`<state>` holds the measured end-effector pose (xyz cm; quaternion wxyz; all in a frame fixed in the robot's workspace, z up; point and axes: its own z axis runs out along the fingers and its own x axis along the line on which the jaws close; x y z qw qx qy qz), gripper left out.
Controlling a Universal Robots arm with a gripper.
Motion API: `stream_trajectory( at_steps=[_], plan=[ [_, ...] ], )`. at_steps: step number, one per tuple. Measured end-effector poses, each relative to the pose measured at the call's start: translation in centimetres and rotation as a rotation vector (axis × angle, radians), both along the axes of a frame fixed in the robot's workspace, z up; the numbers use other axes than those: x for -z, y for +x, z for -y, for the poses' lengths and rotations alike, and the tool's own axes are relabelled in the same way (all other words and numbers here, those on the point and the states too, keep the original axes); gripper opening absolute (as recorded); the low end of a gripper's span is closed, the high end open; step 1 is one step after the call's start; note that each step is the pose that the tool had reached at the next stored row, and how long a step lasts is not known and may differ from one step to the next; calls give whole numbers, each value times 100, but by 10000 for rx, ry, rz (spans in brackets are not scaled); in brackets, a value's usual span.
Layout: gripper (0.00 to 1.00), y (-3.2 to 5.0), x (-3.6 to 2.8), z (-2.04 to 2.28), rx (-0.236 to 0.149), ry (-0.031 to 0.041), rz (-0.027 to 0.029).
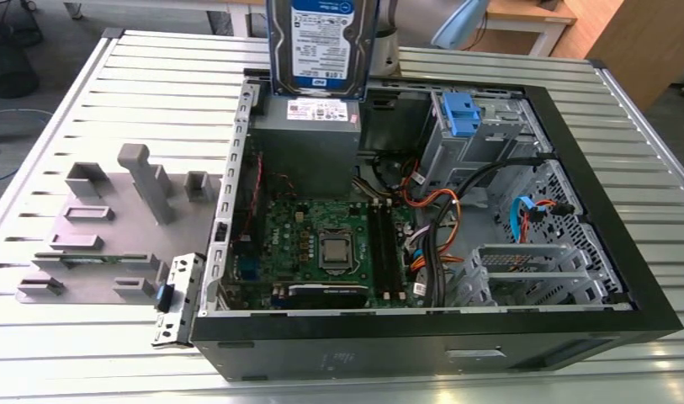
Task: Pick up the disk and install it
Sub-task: 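Pick up the disk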
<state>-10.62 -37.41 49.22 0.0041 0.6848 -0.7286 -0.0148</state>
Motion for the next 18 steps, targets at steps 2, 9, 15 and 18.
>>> stream_trajectory(
  at_steps=[2, 9, 15, 18],
  plan=[
    [35, 40, 0, 0, 0, 0, 0],
    [35, 170, 0, 0, 0, 0, 0],
    [35, 267, 0, 0, 0, -1, 0],
    [35, 313, 0, 0, 0, 0, 0]
  ],
)
